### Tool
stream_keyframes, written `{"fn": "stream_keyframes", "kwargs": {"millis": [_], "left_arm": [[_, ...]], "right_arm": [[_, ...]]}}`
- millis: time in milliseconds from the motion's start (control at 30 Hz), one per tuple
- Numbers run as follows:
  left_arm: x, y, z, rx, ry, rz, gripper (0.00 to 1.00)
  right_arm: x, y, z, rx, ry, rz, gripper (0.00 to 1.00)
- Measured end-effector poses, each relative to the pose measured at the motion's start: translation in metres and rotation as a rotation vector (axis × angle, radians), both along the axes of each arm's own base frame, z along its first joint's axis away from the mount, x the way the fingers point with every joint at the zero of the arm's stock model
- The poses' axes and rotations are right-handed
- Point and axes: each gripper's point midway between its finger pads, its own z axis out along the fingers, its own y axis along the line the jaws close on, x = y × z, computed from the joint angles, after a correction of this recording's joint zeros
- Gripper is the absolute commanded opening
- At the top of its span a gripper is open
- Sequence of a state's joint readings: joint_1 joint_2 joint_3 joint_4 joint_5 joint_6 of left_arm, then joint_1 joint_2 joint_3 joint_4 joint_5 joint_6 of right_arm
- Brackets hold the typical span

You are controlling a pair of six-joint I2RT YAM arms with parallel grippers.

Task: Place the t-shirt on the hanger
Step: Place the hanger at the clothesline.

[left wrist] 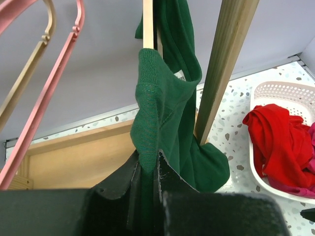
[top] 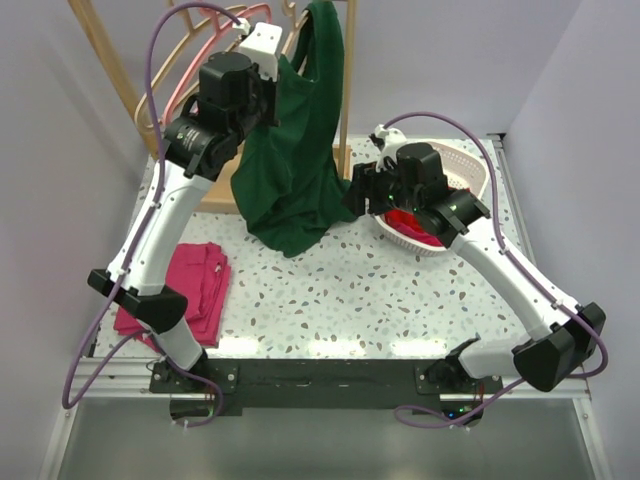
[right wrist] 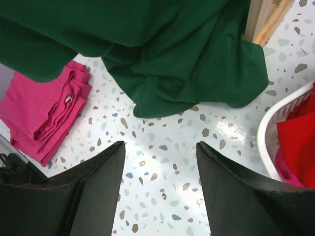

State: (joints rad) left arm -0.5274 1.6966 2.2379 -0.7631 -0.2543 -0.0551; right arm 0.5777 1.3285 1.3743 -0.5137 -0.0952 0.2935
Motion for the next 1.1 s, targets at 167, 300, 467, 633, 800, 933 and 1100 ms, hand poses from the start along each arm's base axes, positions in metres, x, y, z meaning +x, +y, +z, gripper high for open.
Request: {"fn": "stream_keyframes", "kwargs": {"millis": [167, 300, 467, 633, 800, 933, 1100], "left_arm": [[0.01, -0.006, -0.007, -0.001, 0.01, -0.014, 0.0], [0.018, -0.008, -0.013, -0.001, 0.016, -0.02, 0.0], [0.024, -0.01, -0.015, -0.009, 0.015, -0.023, 0.0], [0.028, -0.012, -0.016, -0.015, 0.011, -0.031, 0.0], [0.036, -0.013, -0.023, -0.017, 0.022, -0.043, 0.0], [0.042, -0.013, -0.03, -0.016, 0.034, -0.049, 0.04], [0.045, -0.016, -0.029, -0.025, 0.024, -0.064, 0.48]], "right_arm": [[-0.003, -0.002, 0.005, 0.005, -0.009, 0.0, 0.63], [-0.004, -0.003, 0.009, 0.011, -0.017, 0.0, 0.63], [-0.007, -0.004, 0.011, 0.013, -0.021, 0.0, 0.63], [-0.008, -0.005, 0.014, 0.017, -0.027, 0.0, 0.63], [-0.009, -0.005, 0.015, 0.019, -0.031, 0.0, 0.64], [-0.01, -0.006, 0.018, 0.022, -0.038, 0.001, 0.64], [-0.012, -0.008, 0.023, 0.027, -0.05, 0.002, 0.65]]}}
